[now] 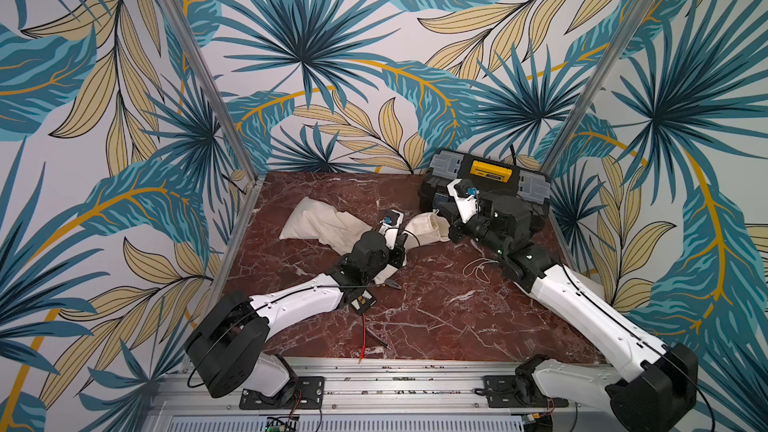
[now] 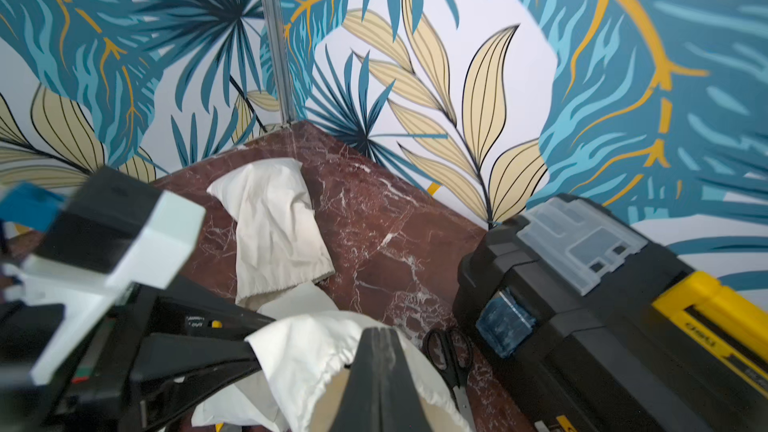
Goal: Close the soil bag
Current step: Adjust the soil bag at the center of the board.
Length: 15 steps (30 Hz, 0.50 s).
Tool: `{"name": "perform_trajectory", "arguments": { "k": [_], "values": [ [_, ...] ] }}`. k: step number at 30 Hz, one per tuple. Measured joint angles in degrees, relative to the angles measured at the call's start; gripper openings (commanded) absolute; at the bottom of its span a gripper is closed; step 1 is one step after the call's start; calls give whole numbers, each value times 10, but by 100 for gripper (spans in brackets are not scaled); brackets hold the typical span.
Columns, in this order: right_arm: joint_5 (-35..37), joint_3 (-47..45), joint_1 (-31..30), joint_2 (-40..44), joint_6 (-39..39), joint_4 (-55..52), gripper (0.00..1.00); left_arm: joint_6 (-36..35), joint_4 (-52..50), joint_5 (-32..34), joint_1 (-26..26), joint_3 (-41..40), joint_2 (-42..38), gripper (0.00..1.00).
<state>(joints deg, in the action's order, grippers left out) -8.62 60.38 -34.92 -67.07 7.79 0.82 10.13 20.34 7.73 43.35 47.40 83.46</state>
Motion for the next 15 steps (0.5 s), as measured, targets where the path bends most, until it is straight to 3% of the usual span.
{"name": "perform_trajectory", "arguments": {
  "k": [2,5,9,15],
  "values": [
    [4,19,0,16,2,-2,1,-12,-4,-6,0,9,-1,0],
    [18,30,0,29,-3,-1,23,-23,-9,-15,0,25,-1,0],
    [45,-23,0,42,-9,4,48,-27,-10,-21,-1,28,-1,0],
    [104,-107,11,46,16,-27,49,-31,-17,-31,0,30,-1,0]
  ]
}}
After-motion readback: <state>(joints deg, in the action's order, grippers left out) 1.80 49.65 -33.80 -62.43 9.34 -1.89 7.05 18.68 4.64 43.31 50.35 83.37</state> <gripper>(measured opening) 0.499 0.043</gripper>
